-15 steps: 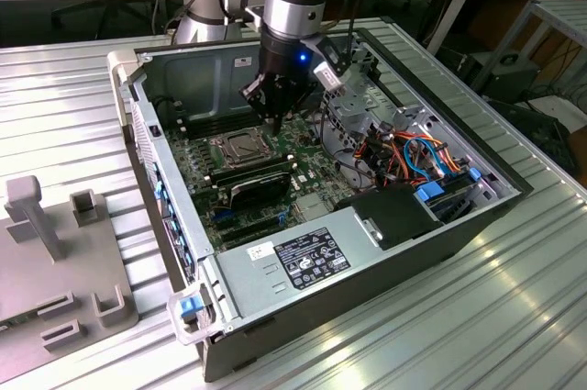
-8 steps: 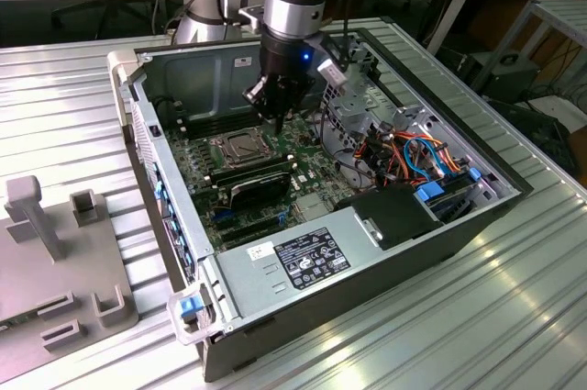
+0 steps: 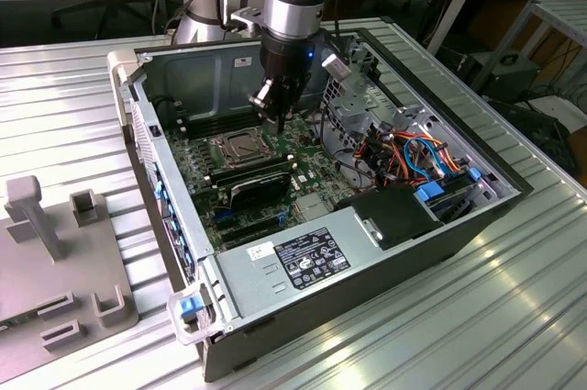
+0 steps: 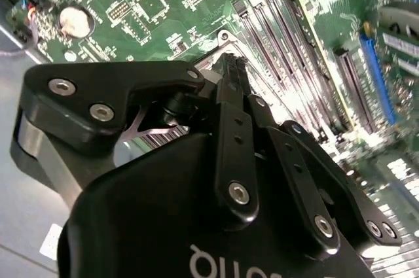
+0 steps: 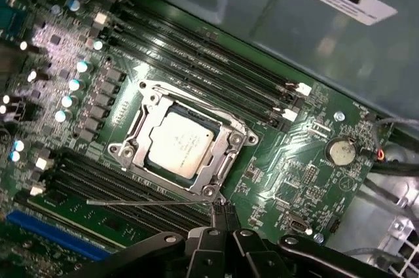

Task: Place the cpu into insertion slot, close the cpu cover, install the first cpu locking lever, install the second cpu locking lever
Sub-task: 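Install the second cpu locking lever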

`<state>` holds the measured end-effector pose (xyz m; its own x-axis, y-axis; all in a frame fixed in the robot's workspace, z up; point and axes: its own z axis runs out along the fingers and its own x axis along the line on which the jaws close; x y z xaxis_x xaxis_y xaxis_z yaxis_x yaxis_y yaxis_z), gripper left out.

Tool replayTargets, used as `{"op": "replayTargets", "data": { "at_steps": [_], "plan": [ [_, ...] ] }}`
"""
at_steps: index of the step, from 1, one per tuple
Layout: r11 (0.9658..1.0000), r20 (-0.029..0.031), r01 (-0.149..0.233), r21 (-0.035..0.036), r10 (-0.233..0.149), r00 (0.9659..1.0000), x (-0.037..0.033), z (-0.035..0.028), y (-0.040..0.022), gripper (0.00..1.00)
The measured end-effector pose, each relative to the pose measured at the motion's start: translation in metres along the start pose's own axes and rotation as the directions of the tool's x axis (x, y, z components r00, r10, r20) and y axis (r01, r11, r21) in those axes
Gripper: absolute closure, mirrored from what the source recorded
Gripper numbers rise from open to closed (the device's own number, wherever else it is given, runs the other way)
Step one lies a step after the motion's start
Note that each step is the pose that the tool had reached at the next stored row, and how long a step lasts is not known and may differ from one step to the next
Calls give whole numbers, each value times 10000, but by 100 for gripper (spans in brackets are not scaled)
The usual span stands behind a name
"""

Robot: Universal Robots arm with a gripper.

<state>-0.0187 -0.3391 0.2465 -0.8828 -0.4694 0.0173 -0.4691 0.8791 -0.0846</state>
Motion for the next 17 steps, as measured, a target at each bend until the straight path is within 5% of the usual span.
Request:
{"op": "replayTargets", "data": {
  "at_steps": [3,6,11,13,15,17],
  "plan": [
    [9975,54,700,12,-700,9975,0,1,0,89],
    [9908,103,1354,25,-1354,9907,0,2,0,89],
    [9714,174,2374,50,-2374,9713,0,3,0,89],
    [9531,220,3027,70,-3028,9528,0,5,1,89],
    [9285,263,3712,95,-3713,9281,0,6,1,89],
    [9143,286,4049,107,-4050,9139,0,7,1,89]
  ]
}}
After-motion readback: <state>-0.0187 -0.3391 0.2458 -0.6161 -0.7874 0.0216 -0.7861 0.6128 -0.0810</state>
